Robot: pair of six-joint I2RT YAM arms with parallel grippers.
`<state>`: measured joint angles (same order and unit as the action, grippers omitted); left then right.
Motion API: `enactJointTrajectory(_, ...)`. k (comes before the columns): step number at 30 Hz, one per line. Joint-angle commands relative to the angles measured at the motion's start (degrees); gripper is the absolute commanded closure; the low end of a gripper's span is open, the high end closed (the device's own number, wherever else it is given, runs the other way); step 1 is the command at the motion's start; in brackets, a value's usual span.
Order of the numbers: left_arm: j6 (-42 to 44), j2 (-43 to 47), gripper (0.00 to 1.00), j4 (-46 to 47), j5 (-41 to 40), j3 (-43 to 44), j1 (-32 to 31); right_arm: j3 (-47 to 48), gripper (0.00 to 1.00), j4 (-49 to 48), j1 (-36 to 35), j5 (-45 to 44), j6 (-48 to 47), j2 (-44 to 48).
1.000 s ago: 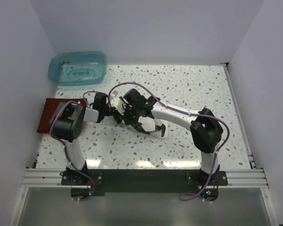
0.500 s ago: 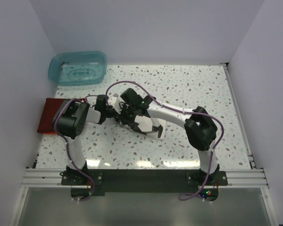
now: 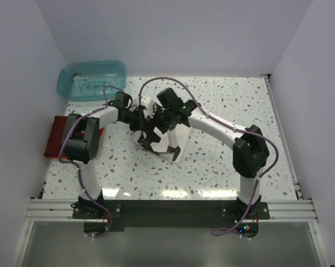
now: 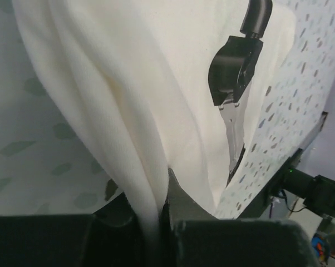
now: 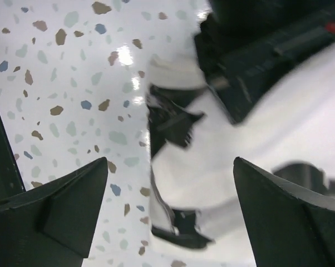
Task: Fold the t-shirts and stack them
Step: Neatly place the folded tshirt to the corner
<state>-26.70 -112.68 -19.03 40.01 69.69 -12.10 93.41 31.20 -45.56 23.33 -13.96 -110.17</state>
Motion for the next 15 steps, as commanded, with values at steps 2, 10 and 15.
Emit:
enactJointTrajectory(2,18.7,1.8,1.0,-18.8,-8.4,7.6,2.6,-1.8,0.01,3.7,6.0,1.1,-3.6,9.5)
enactJointTrajectory(10,30.8,4.2,1.0,-34.0,-19.3,15.3,6.4,-6.1,0.01,9.4,10.2,-4.0,-9.6,14.5)
enactJointTrajectory(15,34.7,9.1,1.0,-36.1,-19.8,14.1,12.1,-7.7,0.01,10.0,10.4,-5.6,-9.8,16.7)
